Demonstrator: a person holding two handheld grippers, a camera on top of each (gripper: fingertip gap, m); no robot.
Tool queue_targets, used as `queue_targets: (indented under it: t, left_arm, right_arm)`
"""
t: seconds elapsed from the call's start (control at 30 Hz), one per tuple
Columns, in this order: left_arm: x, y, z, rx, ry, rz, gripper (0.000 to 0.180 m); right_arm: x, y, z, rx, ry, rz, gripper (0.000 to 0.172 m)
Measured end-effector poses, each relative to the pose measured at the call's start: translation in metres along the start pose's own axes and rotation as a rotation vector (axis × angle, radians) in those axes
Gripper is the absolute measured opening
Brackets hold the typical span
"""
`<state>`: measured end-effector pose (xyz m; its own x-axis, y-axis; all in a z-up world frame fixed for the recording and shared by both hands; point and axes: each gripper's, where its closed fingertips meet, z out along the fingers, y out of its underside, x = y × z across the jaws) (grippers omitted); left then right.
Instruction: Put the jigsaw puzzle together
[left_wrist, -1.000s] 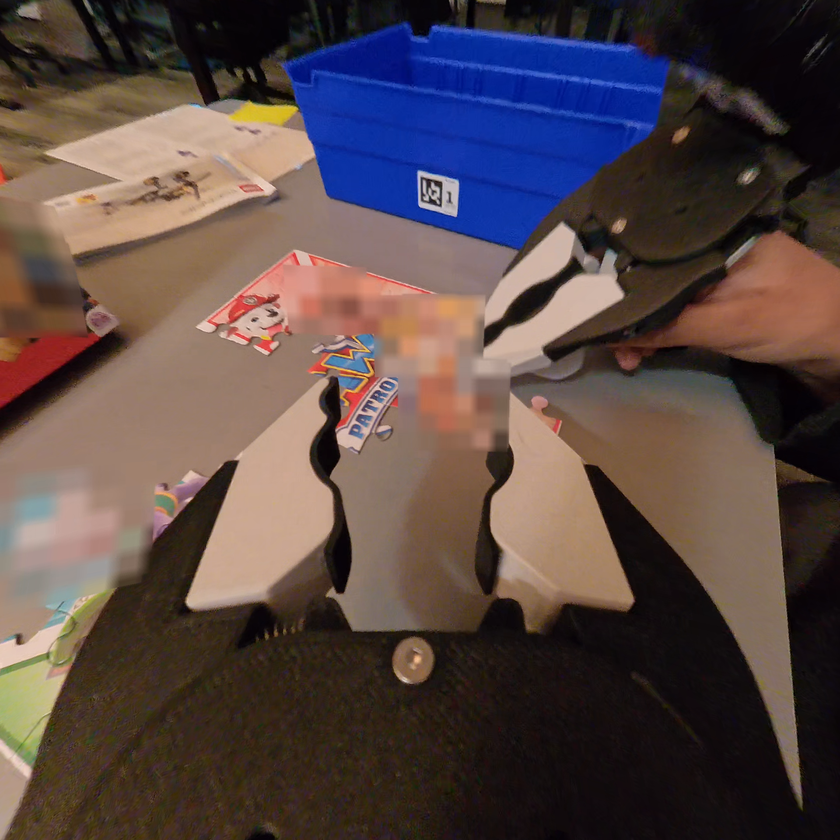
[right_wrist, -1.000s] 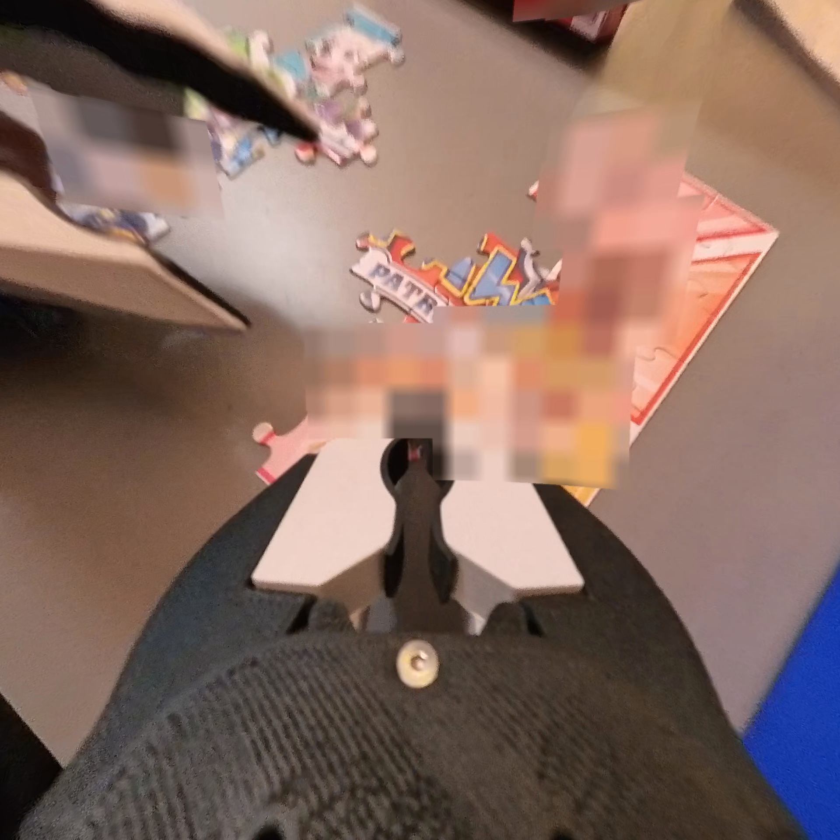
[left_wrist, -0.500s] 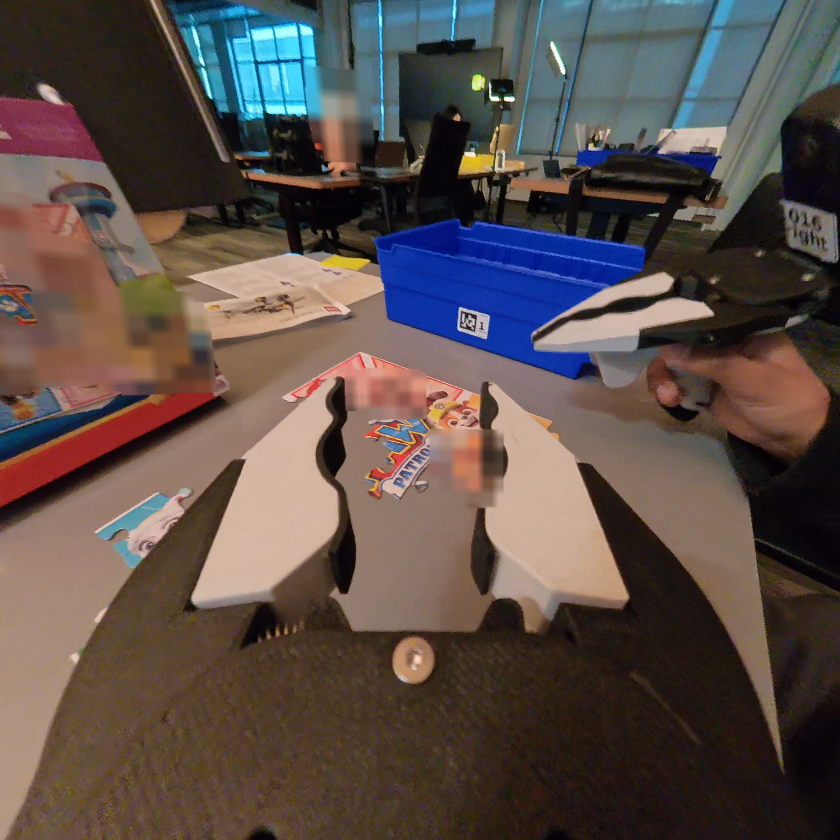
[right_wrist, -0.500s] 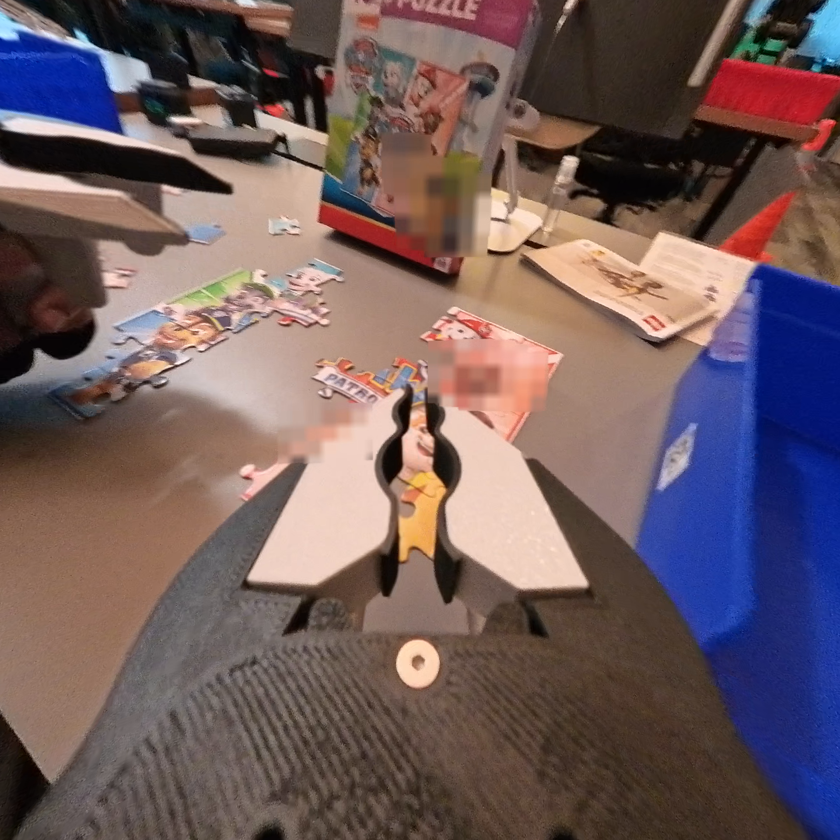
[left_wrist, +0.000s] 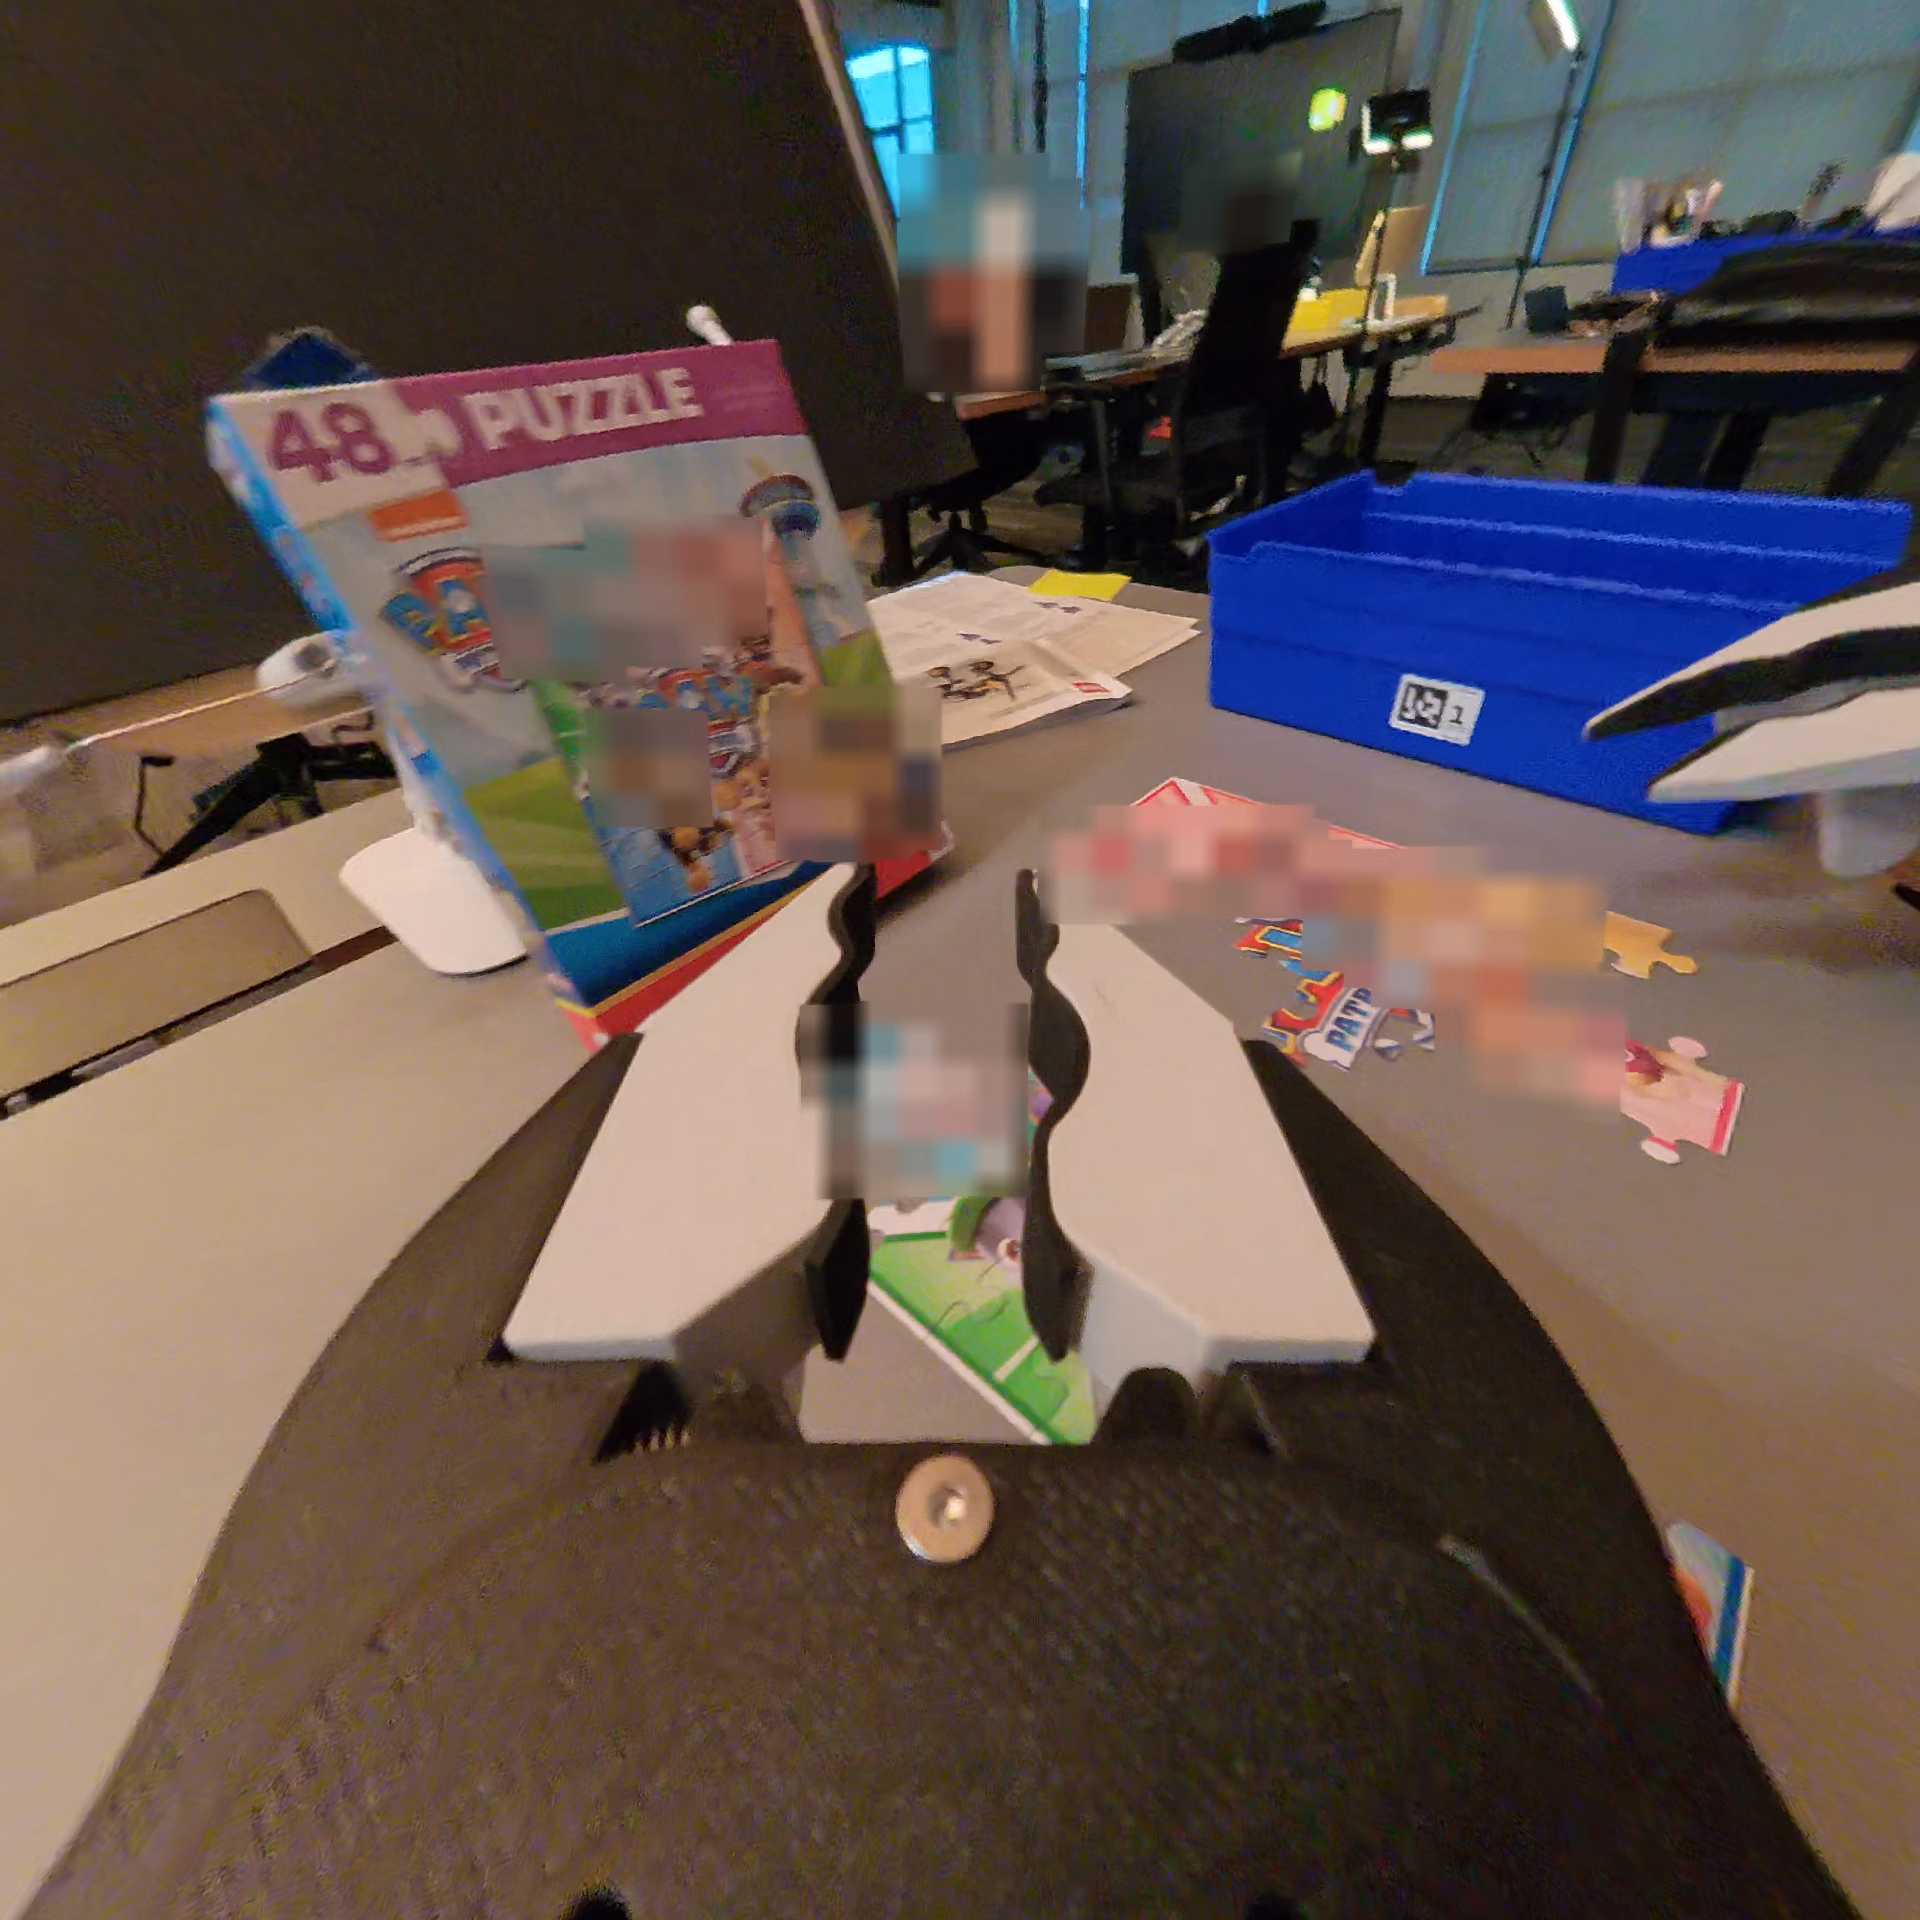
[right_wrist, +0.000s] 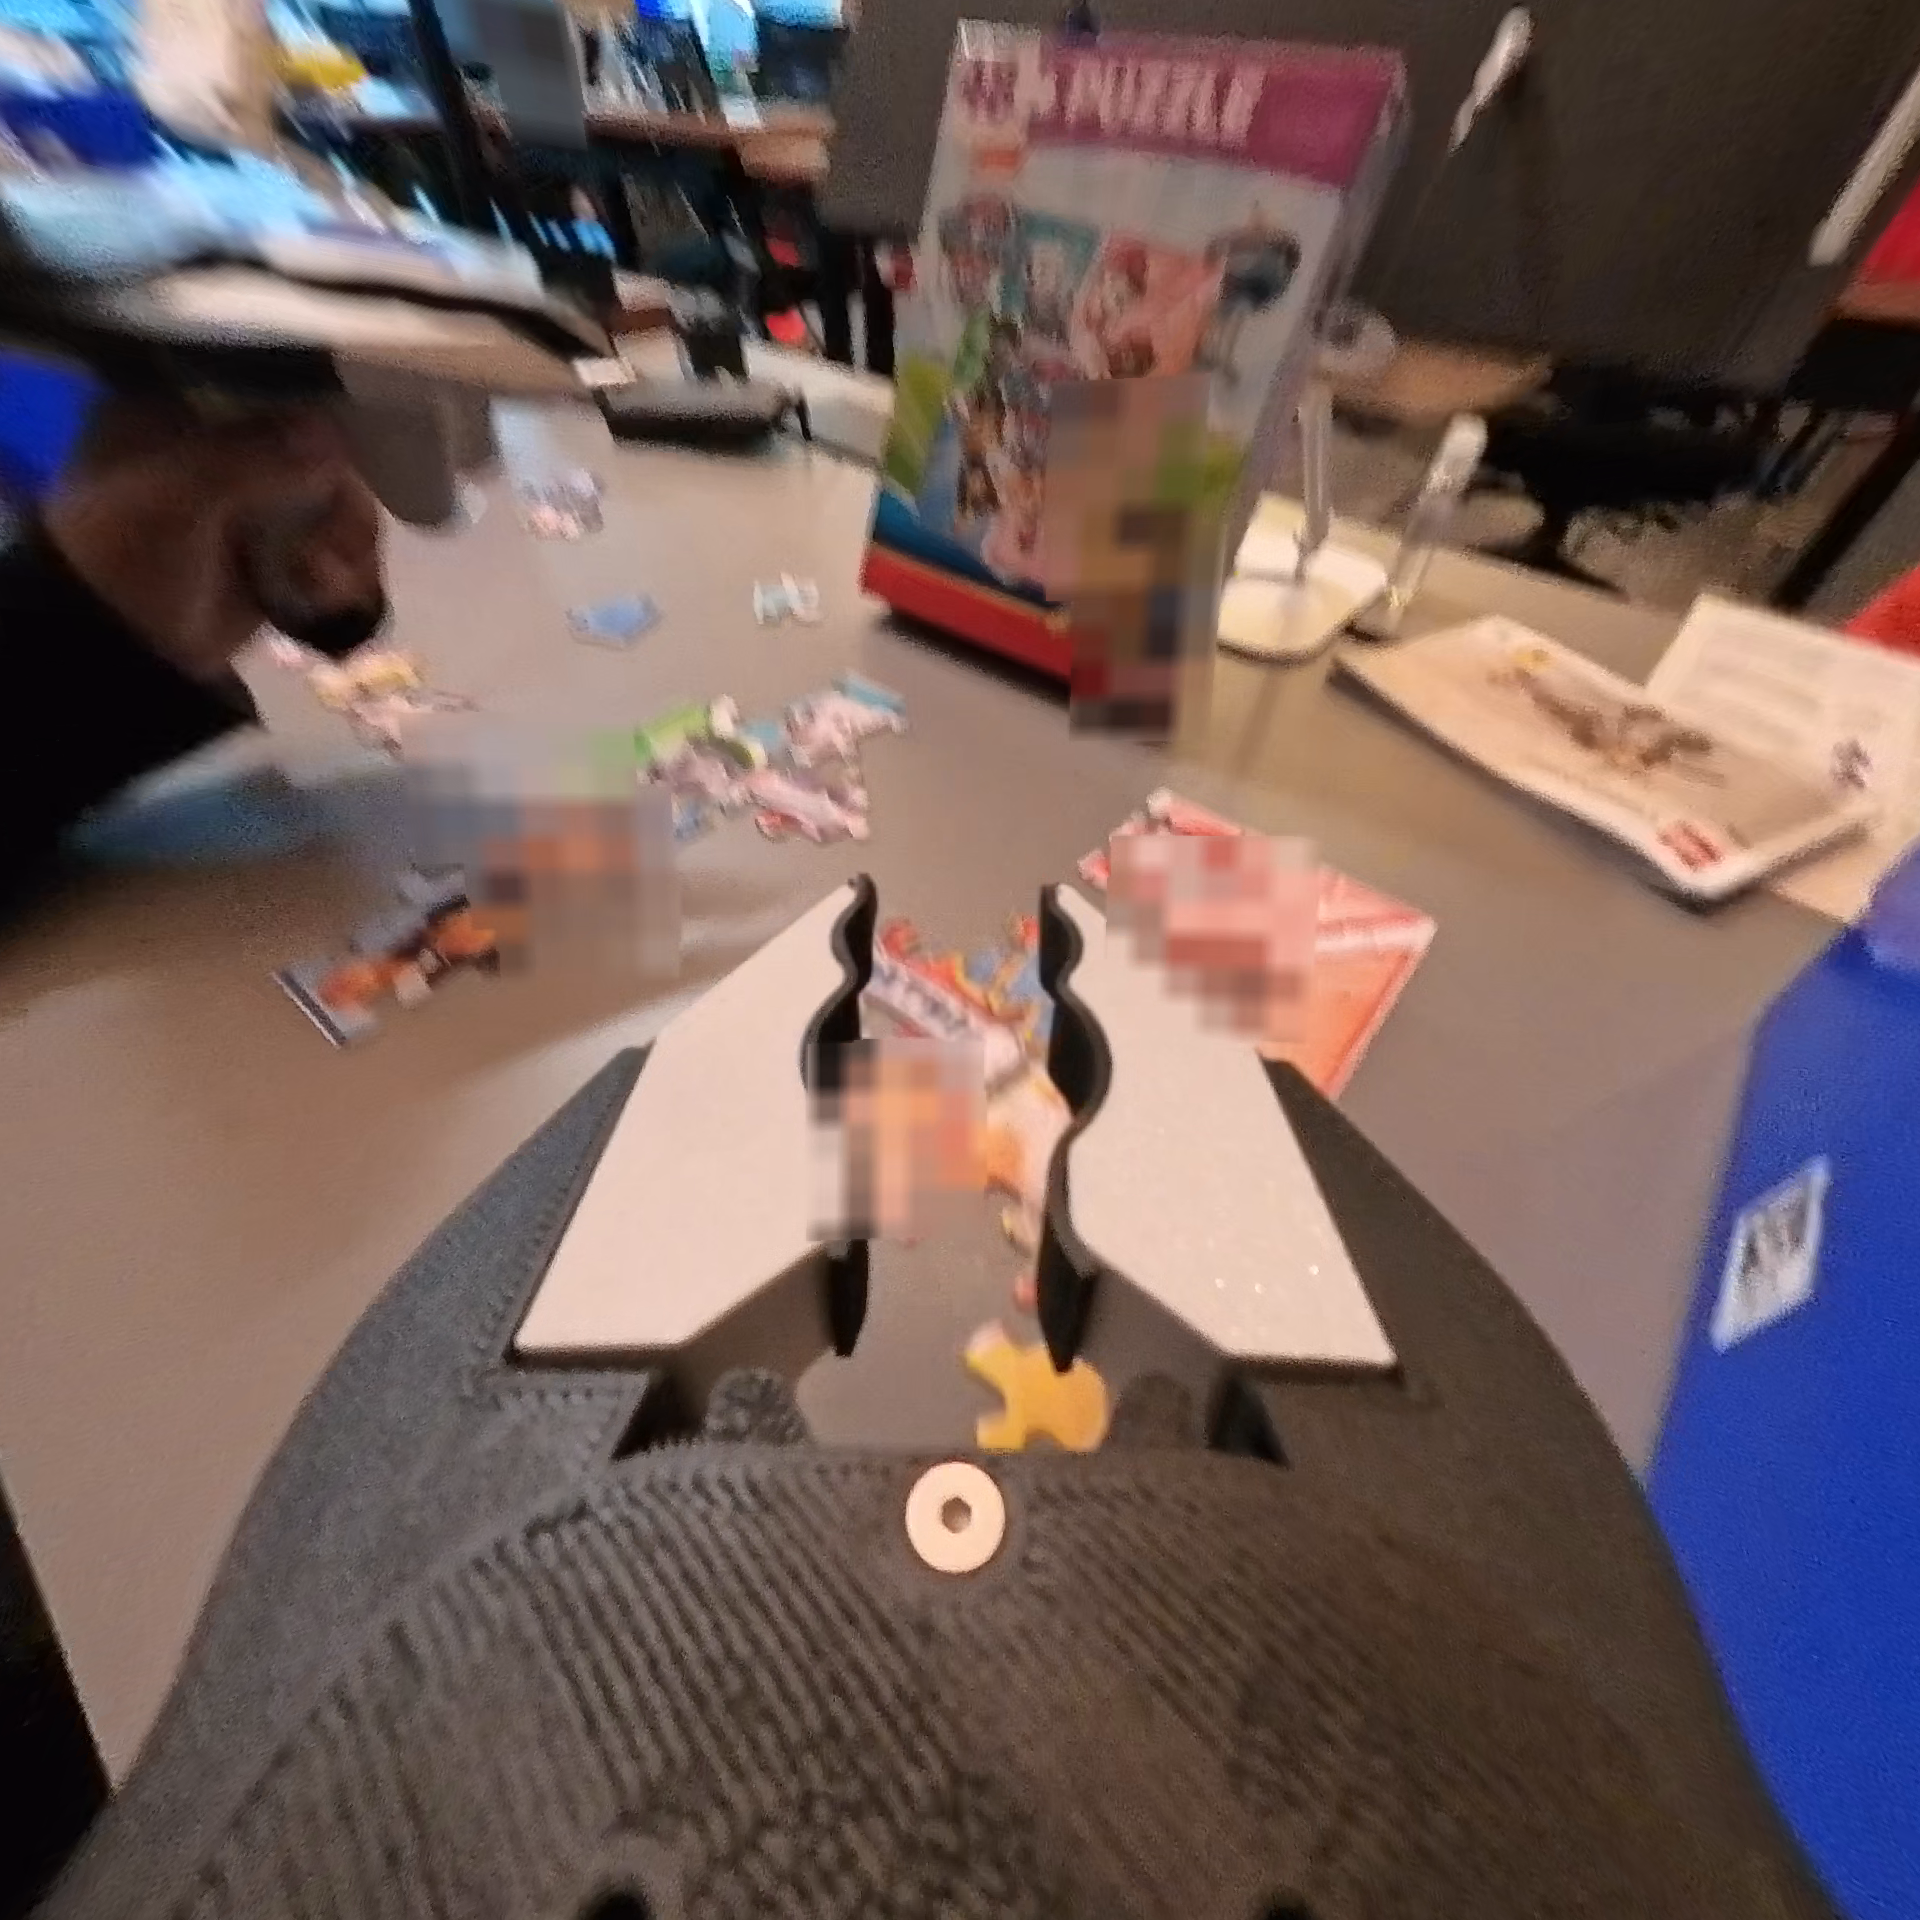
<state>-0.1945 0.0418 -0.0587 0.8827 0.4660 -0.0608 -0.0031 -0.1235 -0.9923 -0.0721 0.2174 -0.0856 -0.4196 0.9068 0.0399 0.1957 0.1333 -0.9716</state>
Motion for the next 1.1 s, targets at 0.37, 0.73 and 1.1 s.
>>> queue_targets:
  t: [0.37, 0.73, 1.1]
  left_arm:
    - [-0.007, 0.021, -0.013, -0.012, 0.054, -0.143, 0.018]
    - [0.001, 0.036, -0.002, -0.088, 0.071, -0.136, 0.025]
    - [0.014, 0.047, 0.004, -0.157, 0.113, -0.116, 0.033]
  right_arm:
    - [0.02, -0.006, 0.046, 0.033, 0.038, -0.041, 0.019]
    - [0.013, -0.006, 0.036, 0.096, -0.05, 0.02, 0.017]
    - [0.028, -0.006, 0.033, 0.103, 0.048, 0.011, 0.01]
